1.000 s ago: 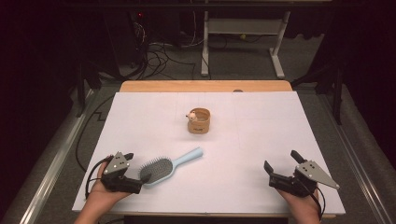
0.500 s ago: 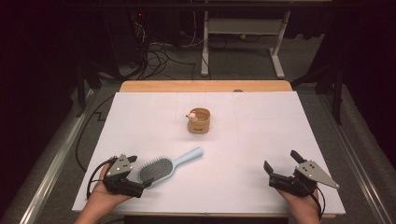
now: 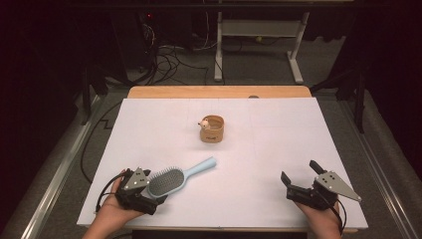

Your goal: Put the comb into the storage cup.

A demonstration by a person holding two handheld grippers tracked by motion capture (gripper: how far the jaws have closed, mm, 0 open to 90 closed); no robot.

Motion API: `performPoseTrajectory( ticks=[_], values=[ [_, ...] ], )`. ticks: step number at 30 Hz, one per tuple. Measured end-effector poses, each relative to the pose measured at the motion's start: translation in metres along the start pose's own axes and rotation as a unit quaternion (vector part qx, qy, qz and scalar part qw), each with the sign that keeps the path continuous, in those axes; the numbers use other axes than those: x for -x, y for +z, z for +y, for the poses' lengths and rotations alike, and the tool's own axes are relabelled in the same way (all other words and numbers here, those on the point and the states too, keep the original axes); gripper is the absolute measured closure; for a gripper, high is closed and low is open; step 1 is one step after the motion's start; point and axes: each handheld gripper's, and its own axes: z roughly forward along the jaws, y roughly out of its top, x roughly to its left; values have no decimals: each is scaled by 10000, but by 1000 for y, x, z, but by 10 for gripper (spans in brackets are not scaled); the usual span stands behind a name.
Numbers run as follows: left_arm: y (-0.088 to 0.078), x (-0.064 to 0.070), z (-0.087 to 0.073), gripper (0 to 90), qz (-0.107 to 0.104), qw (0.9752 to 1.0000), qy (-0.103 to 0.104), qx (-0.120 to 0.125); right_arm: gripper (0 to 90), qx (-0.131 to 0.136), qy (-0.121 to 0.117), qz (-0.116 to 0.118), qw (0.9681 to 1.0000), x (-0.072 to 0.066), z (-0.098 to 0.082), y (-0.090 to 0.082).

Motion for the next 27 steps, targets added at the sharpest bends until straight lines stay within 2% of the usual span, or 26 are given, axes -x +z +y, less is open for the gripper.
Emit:
performPoseTrajectory(
  ticks=[5, 10, 16, 23, 27],
  values=[
    [2, 0, -1, 7, 33, 9999, 9, -119, 1, -19, -13, 12, 10000, -1, 0, 1],
    [4, 0, 0, 6, 50, 9999, -71, -96, 1, 1, -29, 29, 10000, -1, 0, 0],
    [6, 0, 2, 6, 109, 9998, -51, -136, 1, 15, -69, 75, 9999, -2, 0, 1],
    [14, 1, 7, 6, 263, 9991, -27, -334, 1, -15, -121, 124, 9998, -5, 0, 4],
    [15, 0, 10, 6, 268, 9989, -71, -388, 1, -13, -141, 133, 9998, -6, 0, 4]
  ],
)
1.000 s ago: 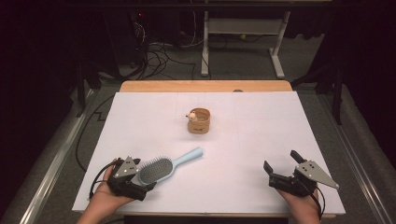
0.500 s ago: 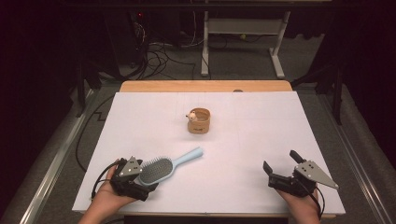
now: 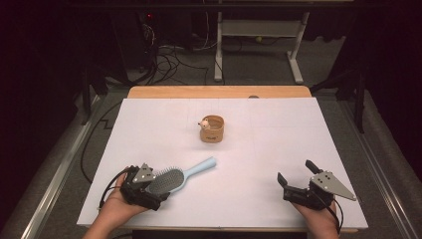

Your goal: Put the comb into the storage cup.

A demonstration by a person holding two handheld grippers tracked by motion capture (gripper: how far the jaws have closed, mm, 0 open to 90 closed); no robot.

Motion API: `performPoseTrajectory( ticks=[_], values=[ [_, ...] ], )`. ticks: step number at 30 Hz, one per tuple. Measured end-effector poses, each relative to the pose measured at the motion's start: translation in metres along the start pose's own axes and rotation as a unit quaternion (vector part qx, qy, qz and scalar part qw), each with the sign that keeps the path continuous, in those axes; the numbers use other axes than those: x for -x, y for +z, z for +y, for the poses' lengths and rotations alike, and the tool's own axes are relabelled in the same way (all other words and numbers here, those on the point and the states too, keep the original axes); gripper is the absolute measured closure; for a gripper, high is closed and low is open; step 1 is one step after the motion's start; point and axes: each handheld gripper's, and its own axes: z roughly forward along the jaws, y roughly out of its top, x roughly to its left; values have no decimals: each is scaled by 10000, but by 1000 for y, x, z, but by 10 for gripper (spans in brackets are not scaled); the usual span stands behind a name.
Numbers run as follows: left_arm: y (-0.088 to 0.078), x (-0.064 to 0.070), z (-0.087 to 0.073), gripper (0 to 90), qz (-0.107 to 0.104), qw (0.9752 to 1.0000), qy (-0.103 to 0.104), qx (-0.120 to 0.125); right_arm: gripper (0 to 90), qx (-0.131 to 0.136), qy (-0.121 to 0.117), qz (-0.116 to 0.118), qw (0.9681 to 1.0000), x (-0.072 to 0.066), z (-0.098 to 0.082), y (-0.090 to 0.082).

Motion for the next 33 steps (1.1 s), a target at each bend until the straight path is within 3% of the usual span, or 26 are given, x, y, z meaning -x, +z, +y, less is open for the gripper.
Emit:
performPoseTrajectory(
  ticks=[2, 14, 22, 29, 33],
  values=[
    [-1, -1, 3, 8, -82, 9998, -164, -28, 1, -1, 5, 3, 10000, 0, 0, 0],
    [10, 5, 13, 8, -4, 9984, 122, -550, 1, 6, 47, 15, 10000, 1, 0, 0],
    [13, 9, 20, 8, -7, 9974, 192, -688, 1, 17, 42, 22, 10000, 1, 0, -1],
    [17, 10, 19, 8, 23, 9944, 314, -1011, 1, 34, 62, 22, 10000, 1, 1, -2],
    [20, 10, 19, 8, 75, 9936, 361, -1071, 1, 55, 74, 28, 10000, 1, 1, -2]
  ],
)
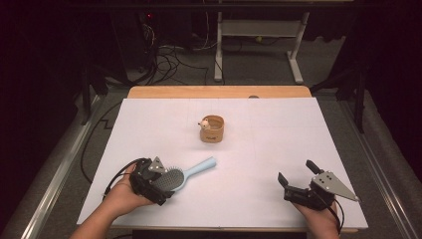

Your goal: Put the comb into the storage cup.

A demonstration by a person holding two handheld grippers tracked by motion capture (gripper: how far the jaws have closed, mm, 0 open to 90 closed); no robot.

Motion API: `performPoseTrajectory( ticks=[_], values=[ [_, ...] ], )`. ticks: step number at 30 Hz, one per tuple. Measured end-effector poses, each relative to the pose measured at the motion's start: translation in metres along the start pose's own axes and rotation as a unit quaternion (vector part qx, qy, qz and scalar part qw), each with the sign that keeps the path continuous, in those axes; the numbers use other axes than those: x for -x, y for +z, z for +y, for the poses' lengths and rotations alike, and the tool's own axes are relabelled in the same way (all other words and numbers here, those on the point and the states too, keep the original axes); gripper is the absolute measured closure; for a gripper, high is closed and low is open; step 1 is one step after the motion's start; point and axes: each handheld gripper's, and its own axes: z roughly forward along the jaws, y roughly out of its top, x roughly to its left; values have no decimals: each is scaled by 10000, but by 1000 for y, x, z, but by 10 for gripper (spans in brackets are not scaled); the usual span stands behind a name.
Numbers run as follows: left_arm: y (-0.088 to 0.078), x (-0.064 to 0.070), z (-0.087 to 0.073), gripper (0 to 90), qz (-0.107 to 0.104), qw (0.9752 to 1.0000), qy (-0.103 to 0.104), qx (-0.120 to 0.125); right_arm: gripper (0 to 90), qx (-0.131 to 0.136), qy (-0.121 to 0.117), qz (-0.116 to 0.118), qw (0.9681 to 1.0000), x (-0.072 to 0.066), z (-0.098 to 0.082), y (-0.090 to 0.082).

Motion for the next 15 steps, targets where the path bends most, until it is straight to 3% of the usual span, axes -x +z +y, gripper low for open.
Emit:
performPoseTrajectory(
  ticks=[5, 14, 15],
  values=[
    [5, 2, 1, 8, 71, 9998, 132, -146, 1, -33, -3, -9, 10000, -1, 0, 1],
    [10, 4, 2, 8, 136, 9991, 168, -365, 1, -34, -4, -11, 10000, 0, -1, 1],
    [12, 4, 1, 8, 150, 9986, 250, -436, 1, -33, -3, -10, 10000, -1, -1, 1]
  ],
)
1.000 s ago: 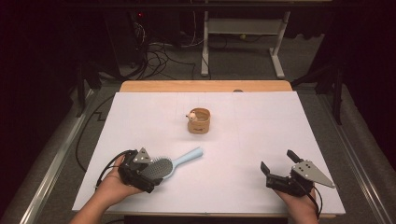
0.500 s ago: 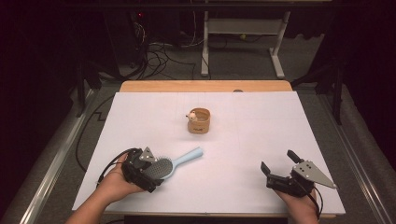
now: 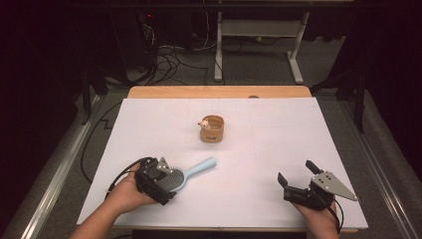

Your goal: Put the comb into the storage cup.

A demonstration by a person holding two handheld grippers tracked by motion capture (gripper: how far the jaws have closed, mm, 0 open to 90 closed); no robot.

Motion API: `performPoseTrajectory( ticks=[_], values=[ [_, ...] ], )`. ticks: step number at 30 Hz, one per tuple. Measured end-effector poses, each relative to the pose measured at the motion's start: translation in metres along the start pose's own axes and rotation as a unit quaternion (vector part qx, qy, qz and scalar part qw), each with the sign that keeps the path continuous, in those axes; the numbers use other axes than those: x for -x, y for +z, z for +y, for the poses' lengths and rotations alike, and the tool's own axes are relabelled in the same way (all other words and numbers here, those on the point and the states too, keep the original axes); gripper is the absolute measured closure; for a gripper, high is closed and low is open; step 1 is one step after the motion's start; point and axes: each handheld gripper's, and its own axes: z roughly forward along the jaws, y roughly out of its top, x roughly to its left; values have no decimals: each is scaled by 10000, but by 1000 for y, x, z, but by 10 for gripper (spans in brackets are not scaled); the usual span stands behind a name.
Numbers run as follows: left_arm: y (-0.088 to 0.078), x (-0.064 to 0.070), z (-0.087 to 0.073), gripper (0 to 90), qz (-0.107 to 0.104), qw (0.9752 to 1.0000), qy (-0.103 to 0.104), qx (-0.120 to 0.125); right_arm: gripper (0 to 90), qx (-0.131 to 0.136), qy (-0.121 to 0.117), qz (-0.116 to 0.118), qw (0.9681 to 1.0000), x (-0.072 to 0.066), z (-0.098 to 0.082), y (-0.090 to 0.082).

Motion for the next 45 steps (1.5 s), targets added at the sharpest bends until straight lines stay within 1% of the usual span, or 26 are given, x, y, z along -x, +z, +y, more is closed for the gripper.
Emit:
performPoseTrajectory(
  ticks=[1, 8, 10, 11, 12, 13, 14, 15, 18, 22, 23, 27, 35, 38, 40, 42, 45],
  values=[
    [1, 1, 0, 8, 6, 10000, -35, -8, 1, 1, -2, 0, 10000, 0, 0, 0],
    [2, 0, 2, 7, -6, 10000, -54, -65, 1, 6, -10, 6, 10000, -1, 0, 0],
    [3, -1, 3, 6, -38, 9998, -134, -107, 1, -4, -11, 10, 10000, -1, 0, 0],
    [4, -2, 3, 5, -63, 9996, -229, -168, 1, -9, -4, 15, 10000, -1, 0, 0],
    [4, -2, 3, 4, -63, 9996, -229, -168, 1, -8, -13, 13, 10000, -1, 0, 0],
    [5, -4, 5, 5, -118, 9990, -336, -253, 1, -3, -18, 7, 10000, -1, 0, 0],
    [5, -4, 5, 1, -118, 9990, -336, -253, 1, -3, -18, 7, 10000, -1, 0, 0],
    [6, -5, 5, 0, -165, 9989, -353, -266, 1, 4, -4, 5, 10000, -1, 0, 0],
    [7, -5, 6, 0, -138, 9984, -462, -297, 1, 5, -10, 8, 10000, -1, 0, 0],
    [8, -5, 7, 2, -108, 9982, -514, -287, 1, 3, -22, 19, 10000, -1, 0, 0],
    [8, -5, 8, 4, -115, 9979, -559, -304, 1, 3, -20, 18, 10000, -1, 0, 0],
    [9, -4, 9, 4, -66, 9978, -554, -355, 1, -3, -19, 17, 10000, -1, 0, 0],
    [9, -4, 10, 6, -64, 9976, -556, -413, 1, -6, -32, 25, 10000, -2, 0, 1],
    [11, -2, 12, 9, 14, 9971, -594, -472, 1, -10, -38, 27, 10000, -2, 0, 1],
    [12, -1, 15, 14, 85, 9968, -536, -579, 1, -10, -39, 25, 10000, -2, 0, 1],
    [11, -1, 15, 22, 83, 9969, -507, -594, 1, -9, -38, 23, 10000, -2, 0, 1],
    [10, -1, 16, 58, 53, 9970, -458, -619, 1, 10, -37, 22, 10000, -2, 1, 0]
  ],
)
